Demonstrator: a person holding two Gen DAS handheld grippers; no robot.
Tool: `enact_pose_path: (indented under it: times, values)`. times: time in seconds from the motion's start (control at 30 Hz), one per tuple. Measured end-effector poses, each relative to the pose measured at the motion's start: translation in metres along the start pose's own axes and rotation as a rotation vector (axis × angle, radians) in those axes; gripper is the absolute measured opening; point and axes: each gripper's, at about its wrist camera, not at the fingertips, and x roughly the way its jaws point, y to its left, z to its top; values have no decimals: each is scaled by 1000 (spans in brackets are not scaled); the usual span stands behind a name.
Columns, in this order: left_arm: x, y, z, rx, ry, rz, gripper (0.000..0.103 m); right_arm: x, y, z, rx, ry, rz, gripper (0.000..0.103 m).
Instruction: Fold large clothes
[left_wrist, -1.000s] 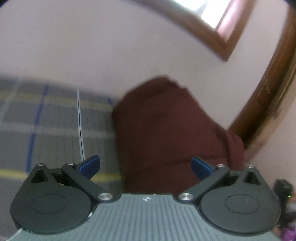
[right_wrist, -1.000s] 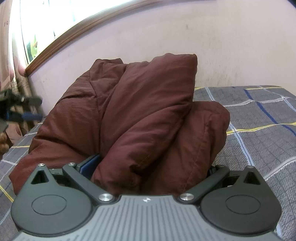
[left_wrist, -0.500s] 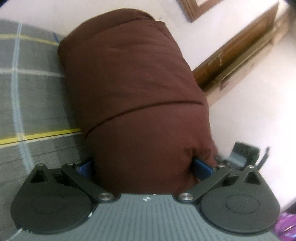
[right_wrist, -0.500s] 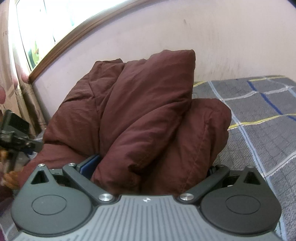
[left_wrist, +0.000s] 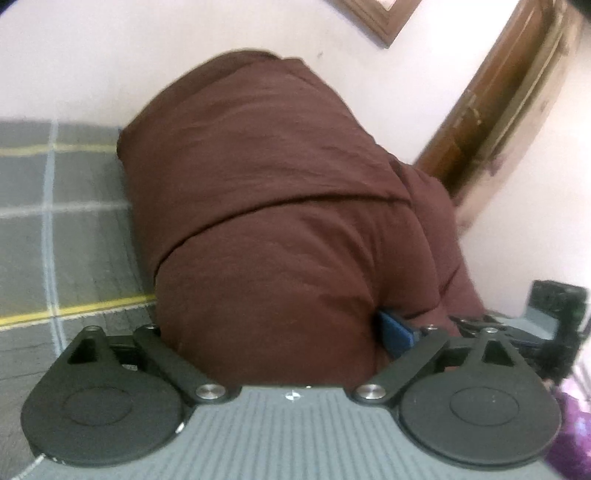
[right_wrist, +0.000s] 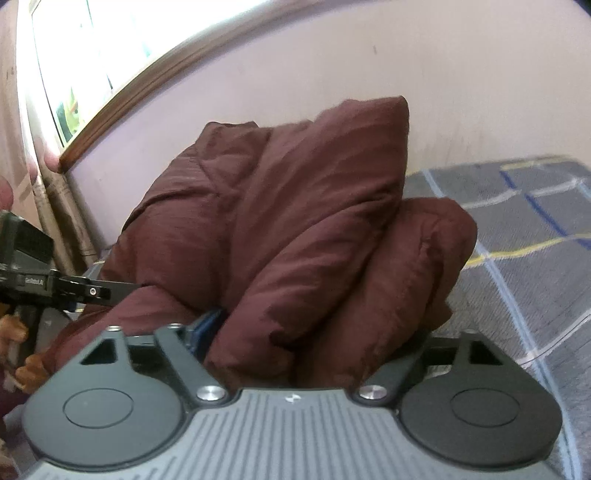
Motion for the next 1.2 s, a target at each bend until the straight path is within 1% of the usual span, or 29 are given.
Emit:
enact_pose_path:
  times: [0.03,0.1,0.2,0.27,0.3,0.37,0.47,0.5,0.63,0.67,0.7,0.73,0.87,0.9,0.93,1.0,1.03,1.13,1.17,1.2]
  values:
    - [-3,-9,-1,16,-11,23,94,-2,4,1,-8,-8,-6,71]
    - [-11,-25,-2,52,-31,62,93,-4,12,0,-23,-20,-16,67]
    - [-27,-34,-3,61,-50,96,93,-7,21,-1,-13,-35,-8,62]
    - [-37,-36,-6,55,-59,111,92,-8,27,-2,-8,-46,1,58]
    - [-41,-35,-8,51,-64,117,92,-10,32,-3,-8,-57,14,57]
    - [-48,-32,-9,55,-72,139,91,-12,44,-3,-23,-63,14,56]
    - [-61,-29,-8,29,-79,158,91,-8,48,-7,28,-57,33,55]
    - [-62,-30,-8,22,-81,164,91,-8,53,-9,25,-57,35,55]
    - [-73,-17,-15,-13,-72,157,91,-7,57,-13,53,-35,68,55]
    - [-69,-14,-14,-30,-66,150,91,-4,54,-11,67,-23,67,55]
    - [-69,-8,-15,-51,-62,143,91,-4,51,-12,81,-19,62,61]
    - [-68,-5,-15,-66,-60,138,91,-2,48,-11,90,-13,52,72]
    - [-67,0,-16,-71,-63,127,91,6,33,-7,120,33,0,101]
    - [-67,1,-17,-67,-63,125,92,9,29,-7,126,53,-10,103]
    - [-67,3,-18,-68,-63,122,92,11,24,-7,139,62,8,103]
    - [-66,9,-19,-85,-59,109,93,24,17,-6,208,97,88,103]
    - [-66,12,-20,-95,-58,104,93,30,7,-7,250,125,146,103]
    - [-64,20,-21,-125,-60,92,93,47,-13,-12,343,145,264,102]
    - [-65,19,-21,-121,-65,98,92,51,-13,-14,343,144,283,100]
    - [-67,17,-21,-112,-74,111,92,52,-11,-13,336,138,293,94]
